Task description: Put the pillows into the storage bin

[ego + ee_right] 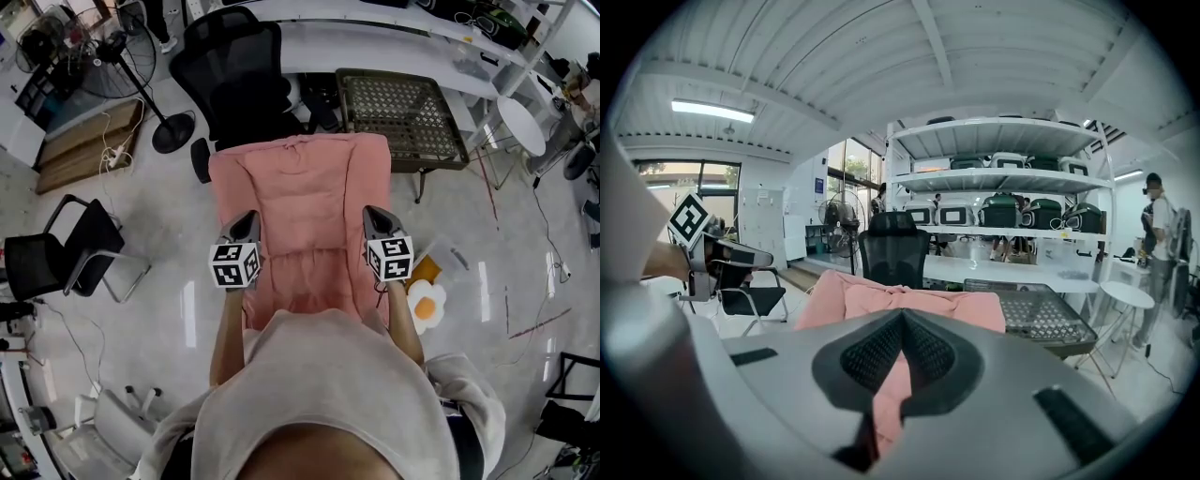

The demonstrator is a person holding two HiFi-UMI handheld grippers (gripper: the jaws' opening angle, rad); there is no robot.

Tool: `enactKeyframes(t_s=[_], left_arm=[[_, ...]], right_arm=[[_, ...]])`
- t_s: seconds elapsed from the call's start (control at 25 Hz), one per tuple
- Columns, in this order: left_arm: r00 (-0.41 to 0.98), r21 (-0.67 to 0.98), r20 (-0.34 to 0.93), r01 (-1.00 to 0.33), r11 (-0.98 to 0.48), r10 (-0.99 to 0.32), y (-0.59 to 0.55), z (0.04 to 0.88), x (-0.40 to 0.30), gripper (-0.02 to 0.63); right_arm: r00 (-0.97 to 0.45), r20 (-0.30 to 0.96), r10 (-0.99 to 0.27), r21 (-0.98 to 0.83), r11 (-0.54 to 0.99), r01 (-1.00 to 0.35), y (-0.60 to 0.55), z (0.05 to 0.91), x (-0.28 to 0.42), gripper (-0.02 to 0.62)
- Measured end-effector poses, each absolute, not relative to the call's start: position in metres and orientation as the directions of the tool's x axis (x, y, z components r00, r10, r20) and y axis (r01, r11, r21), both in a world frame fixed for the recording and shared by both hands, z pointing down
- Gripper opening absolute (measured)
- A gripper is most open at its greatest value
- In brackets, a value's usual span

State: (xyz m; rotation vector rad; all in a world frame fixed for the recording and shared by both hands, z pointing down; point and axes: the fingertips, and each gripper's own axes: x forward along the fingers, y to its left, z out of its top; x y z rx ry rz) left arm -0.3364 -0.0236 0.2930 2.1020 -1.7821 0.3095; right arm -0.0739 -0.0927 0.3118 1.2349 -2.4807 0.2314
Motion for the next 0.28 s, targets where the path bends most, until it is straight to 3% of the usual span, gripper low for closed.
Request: enactKeyframes(t_s=[0.28], left_arm=[[0.179,0.136,0.396,-0.981,-0.136,-0.901,-0.0195,0.2934,-0.3363,0.018]], right_arm=[[-0.561,0.388,-0.731,0.012,0.613,-0.79,-0.0862,0.3138,-0.0774,-0.003]])
